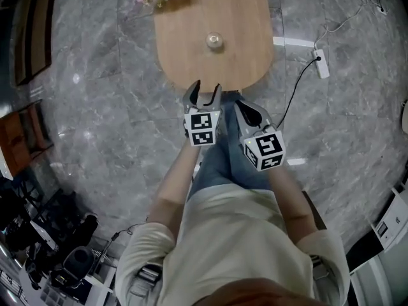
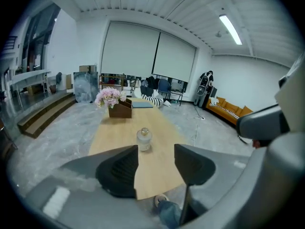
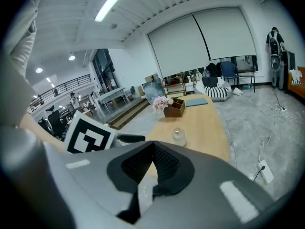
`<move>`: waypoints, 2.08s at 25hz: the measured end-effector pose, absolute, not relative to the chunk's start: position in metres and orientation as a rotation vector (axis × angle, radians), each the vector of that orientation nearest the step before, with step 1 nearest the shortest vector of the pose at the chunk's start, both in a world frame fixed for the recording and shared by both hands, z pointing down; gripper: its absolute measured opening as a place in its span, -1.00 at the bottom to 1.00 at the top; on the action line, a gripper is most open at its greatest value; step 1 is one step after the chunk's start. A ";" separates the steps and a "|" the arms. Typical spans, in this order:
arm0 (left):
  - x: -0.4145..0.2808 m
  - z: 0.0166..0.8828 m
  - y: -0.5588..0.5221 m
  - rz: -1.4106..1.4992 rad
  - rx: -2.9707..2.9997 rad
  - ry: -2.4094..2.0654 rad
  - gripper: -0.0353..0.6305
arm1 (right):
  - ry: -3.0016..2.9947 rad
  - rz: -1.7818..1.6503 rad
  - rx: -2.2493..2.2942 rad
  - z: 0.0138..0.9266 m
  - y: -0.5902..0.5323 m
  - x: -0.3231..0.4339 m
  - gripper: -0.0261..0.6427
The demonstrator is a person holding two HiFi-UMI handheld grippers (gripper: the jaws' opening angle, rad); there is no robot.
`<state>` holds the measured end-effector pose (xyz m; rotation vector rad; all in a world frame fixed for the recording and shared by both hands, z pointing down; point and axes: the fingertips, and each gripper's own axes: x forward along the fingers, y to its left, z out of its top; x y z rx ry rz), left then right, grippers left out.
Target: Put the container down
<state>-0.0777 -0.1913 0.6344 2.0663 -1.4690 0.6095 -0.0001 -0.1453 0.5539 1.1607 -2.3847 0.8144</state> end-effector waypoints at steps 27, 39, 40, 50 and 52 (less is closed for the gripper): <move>-0.106 0.425 -0.007 0.416 2.206 -1.492 -0.89 | -2.600 0.682 1.193 0.388 -0.013 -0.021 -0.92; -0.128 0.386 0.008 0.277 2.203 -1.513 -0.89 | -2.663 0.558 1.137 0.353 0.002 -0.040 -0.92; -0.129 0.386 0.008 0.266 2.201 -1.516 -0.89 | -2.663 0.554 1.141 0.353 0.001 -0.040 -0.92; -0.123 0.387 0.006 0.264 2.206 -1.506 -0.89 | -2.655 0.568 1.142 0.355 0.000 -0.037 -0.93; -0.123 0.387 0.005 0.267 2.209 -1.504 -0.89 | -2.657 0.567 1.138 0.356 -0.001 -0.037 -0.92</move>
